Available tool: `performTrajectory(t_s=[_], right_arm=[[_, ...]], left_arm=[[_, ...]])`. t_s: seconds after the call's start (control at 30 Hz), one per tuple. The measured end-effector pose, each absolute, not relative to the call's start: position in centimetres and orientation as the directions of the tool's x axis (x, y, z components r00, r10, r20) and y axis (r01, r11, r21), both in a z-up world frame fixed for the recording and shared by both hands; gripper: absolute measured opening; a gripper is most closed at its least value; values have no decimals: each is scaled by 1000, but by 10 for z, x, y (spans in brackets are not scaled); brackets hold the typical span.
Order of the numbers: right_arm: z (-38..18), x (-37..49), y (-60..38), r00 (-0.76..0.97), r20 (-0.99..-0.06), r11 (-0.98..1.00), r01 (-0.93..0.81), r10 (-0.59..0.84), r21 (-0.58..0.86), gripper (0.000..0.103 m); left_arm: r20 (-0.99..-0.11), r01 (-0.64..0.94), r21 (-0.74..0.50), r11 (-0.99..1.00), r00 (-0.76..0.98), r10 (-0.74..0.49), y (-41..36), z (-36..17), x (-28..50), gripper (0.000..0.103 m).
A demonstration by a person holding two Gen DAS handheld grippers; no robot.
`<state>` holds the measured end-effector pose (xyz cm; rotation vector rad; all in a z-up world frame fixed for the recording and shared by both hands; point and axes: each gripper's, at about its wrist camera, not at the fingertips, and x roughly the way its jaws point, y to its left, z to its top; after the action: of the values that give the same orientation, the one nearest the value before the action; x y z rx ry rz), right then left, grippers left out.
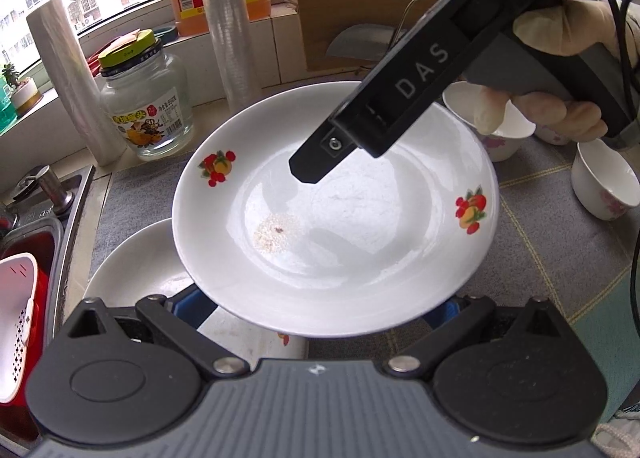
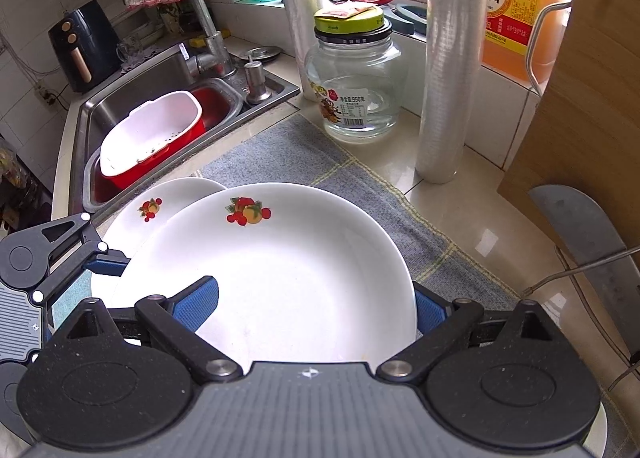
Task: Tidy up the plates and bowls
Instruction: 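Lower the fruit-decal plate onto the stack with the right gripper while the left gripper supports it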
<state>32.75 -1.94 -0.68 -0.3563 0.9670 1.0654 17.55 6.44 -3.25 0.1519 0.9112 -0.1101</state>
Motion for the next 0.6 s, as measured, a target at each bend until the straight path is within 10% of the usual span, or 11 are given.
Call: performTrajectory(t_s=[0.6], right_arm=[[-11,293,29,72,-813,388,-900,578,196,101]], left_arm=[[-806,66,71,995,592,18,99,-34,139,101]])
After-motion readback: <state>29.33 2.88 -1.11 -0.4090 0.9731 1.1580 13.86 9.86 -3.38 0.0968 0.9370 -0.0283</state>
